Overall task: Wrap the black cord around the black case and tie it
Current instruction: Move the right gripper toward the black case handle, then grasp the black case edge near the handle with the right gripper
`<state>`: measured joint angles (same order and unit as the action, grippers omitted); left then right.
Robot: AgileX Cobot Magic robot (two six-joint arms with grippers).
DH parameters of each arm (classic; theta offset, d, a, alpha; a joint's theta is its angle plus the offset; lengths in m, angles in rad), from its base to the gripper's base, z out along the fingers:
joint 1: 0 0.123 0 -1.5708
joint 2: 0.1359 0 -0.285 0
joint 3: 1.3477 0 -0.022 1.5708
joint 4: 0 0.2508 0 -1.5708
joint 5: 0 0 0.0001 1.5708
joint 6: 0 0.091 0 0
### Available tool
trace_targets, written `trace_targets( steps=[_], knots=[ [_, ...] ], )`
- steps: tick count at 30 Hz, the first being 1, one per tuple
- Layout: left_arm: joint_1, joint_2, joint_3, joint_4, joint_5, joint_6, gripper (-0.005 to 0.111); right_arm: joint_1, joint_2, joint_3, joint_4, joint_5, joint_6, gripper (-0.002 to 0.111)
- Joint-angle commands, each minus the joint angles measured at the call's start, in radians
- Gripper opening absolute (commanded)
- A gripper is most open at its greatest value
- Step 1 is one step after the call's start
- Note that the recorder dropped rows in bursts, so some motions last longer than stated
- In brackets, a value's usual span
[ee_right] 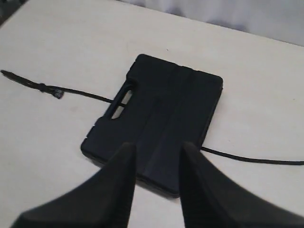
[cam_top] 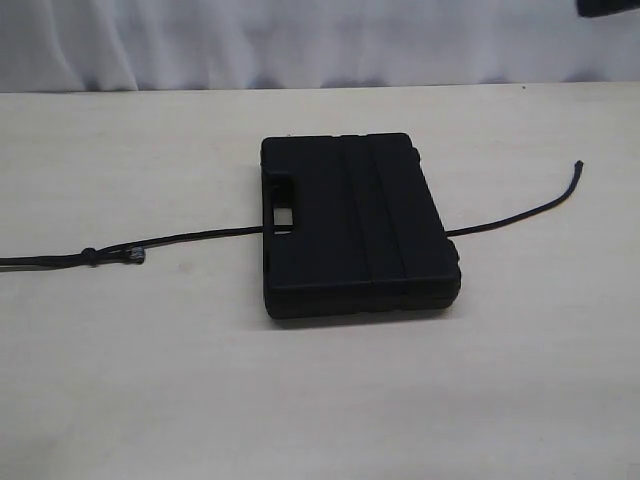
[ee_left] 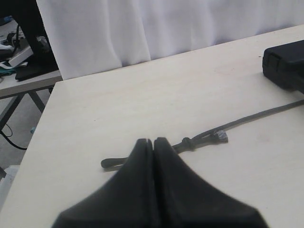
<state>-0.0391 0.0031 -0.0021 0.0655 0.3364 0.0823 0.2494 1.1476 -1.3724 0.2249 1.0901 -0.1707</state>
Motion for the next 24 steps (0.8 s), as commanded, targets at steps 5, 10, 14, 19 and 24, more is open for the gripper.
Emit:
trace_targets(
  steps=[5, 10, 14, 19, 24],
  knots=[
    [-0.008, -0.003, 0.002, -0.007, -0.013, 0.001, 0.000, 0.437, 0.433, -0.005, -0.283, -0.116, 0.278, 0.049],
    [-0.008, -0.003, 0.002, -0.007, -0.013, 0.001, 0.000, 0.586, 0.637, -0.063, -0.323, -0.170, 0.412, 0.048],
    [-0.008, -0.003, 0.002, -0.007, -0.013, 0.001, 0.000, 0.673, 0.820, -0.302, -0.643, -0.064, 0.712, 0.048],
    [-0.008, -0.003, 0.002, -0.007, -0.013, 0.001, 0.000, 0.672, 0.984, -0.480, -0.652, 0.024, 0.734, 0.048],
    [-0.008, -0.003, 0.002, -0.007, -0.013, 0.001, 0.000, 0.672, 1.087, -0.562, -0.683, 0.033, 0.732, 0.048]
  ],
)
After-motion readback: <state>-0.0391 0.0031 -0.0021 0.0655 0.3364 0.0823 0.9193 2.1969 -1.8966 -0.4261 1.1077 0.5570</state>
